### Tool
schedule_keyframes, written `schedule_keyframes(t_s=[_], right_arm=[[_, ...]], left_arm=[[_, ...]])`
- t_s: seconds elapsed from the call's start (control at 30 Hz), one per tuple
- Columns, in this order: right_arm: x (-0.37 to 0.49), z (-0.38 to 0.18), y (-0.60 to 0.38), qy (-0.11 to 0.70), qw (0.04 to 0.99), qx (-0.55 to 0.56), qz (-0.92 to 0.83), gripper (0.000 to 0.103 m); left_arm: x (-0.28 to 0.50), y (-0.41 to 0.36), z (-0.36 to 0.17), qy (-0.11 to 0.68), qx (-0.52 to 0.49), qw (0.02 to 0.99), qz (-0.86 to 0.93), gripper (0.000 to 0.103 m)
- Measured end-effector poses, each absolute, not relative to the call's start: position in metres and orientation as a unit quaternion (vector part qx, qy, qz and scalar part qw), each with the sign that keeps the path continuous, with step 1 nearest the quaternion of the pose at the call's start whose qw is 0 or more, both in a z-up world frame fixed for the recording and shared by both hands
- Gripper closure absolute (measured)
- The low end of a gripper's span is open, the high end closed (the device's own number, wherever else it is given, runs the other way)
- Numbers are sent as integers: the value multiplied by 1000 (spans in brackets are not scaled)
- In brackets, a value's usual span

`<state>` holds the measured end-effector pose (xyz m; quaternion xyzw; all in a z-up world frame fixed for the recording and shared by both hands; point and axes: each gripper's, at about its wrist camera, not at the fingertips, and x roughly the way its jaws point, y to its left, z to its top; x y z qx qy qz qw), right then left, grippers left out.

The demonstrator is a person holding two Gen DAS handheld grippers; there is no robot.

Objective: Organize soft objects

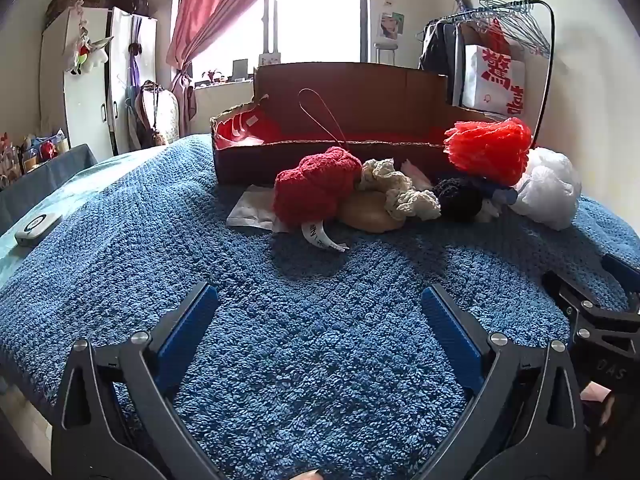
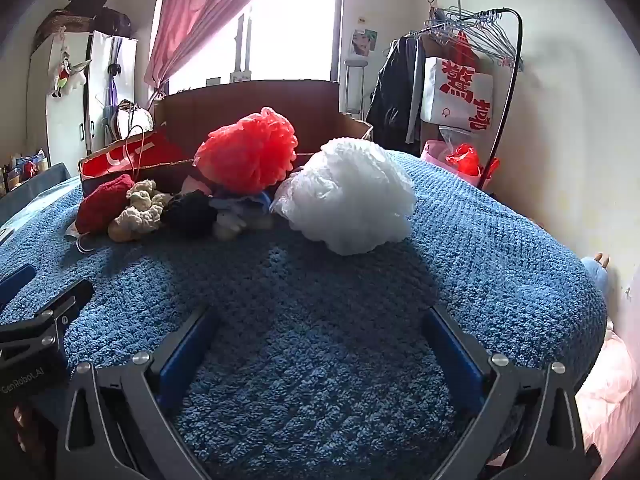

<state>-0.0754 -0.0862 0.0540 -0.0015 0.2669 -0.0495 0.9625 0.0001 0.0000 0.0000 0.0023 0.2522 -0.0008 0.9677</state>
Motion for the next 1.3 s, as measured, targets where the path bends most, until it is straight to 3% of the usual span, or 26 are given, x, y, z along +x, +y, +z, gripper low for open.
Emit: schedule_keyframes(t_s=[1.3], right_arm=[[-75, 54, -85, 271, 961, -2, -50, 0]], left_arm=[[0, 0, 0, 256, -2, 967, -2, 0]])
